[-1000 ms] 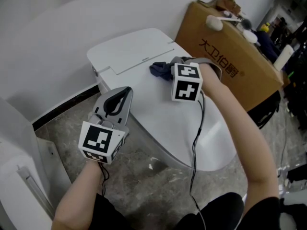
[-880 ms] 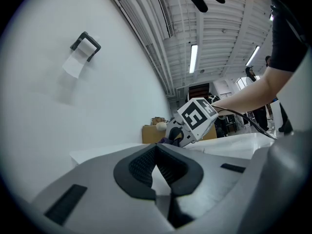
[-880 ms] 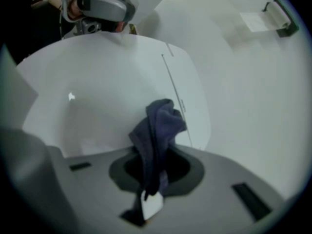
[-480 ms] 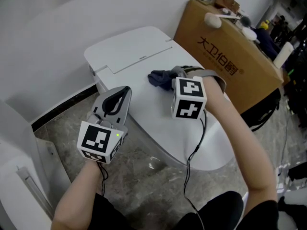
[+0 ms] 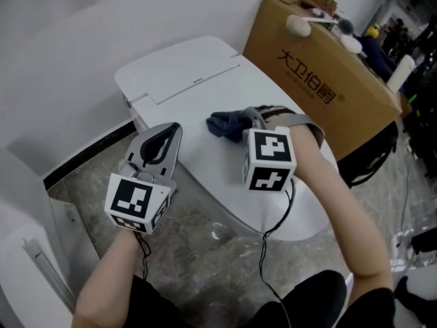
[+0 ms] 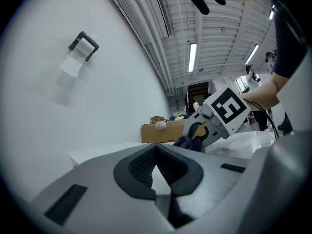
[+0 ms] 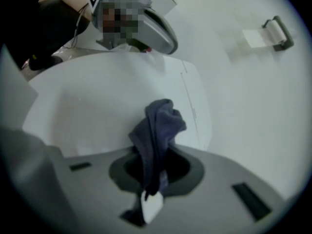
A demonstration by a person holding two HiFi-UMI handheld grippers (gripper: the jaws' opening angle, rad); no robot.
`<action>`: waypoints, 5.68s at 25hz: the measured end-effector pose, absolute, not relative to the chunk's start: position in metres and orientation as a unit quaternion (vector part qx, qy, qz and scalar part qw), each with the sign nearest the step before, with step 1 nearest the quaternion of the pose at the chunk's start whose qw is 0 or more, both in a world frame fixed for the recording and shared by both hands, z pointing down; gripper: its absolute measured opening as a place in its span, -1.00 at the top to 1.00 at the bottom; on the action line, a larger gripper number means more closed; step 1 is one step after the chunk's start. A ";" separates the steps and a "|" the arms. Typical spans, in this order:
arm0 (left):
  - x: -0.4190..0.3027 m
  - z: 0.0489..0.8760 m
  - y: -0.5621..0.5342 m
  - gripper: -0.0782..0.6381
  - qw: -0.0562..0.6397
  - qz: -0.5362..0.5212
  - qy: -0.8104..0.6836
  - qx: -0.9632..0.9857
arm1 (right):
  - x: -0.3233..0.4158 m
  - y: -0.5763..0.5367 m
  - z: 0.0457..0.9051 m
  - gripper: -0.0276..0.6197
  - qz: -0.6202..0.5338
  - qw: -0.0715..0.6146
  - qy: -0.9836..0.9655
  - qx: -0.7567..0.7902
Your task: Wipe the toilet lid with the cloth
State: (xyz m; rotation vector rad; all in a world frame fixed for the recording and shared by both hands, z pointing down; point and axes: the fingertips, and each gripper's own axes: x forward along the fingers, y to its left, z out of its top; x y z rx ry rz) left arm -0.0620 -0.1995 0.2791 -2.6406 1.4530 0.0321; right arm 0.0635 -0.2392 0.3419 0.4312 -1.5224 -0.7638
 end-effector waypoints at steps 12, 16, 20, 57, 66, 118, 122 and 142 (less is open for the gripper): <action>-0.060 0.279 -0.197 0.75 0.068 0.005 0.479 -0.875 | 0.066 -0.199 0.342 0.71 -0.329 0.637 -0.673 0.186; -0.059 0.278 -0.196 0.75 0.068 0.004 0.477 -0.876 | 0.067 -0.185 0.343 0.71 -0.319 0.633 -0.680 0.187; -0.060 0.280 -0.197 0.75 0.067 0.005 0.478 -0.876 | 0.068 -0.174 0.343 0.71 -0.318 0.631 -0.682 0.189; -0.056 0.278 -0.193 0.75 0.067 0.011 0.467 -0.882 | 0.103 -0.230 0.281 0.71 -0.330 0.616 -0.658 0.279; -0.051 0.269 -0.186 0.75 0.074 0.013 0.460 -0.884 | 0.128 -0.355 0.271 0.71 -0.341 0.630 -0.622 0.317; -0.039 0.282 -0.188 0.75 0.074 -0.005 0.450 -0.890 | 0.152 -0.372 0.344 0.71 -0.309 0.663 -0.627 0.268; -0.037 0.284 -0.186 0.75 0.075 -0.008 0.448 -0.891 | 0.150 -0.357 0.345 0.71 -0.309 0.663 -0.630 0.262; -0.035 0.286 -0.191 0.75 0.075 -0.007 0.452 -0.889 | 0.148 -0.283 0.345 0.71 -0.310 0.663 -0.635 0.246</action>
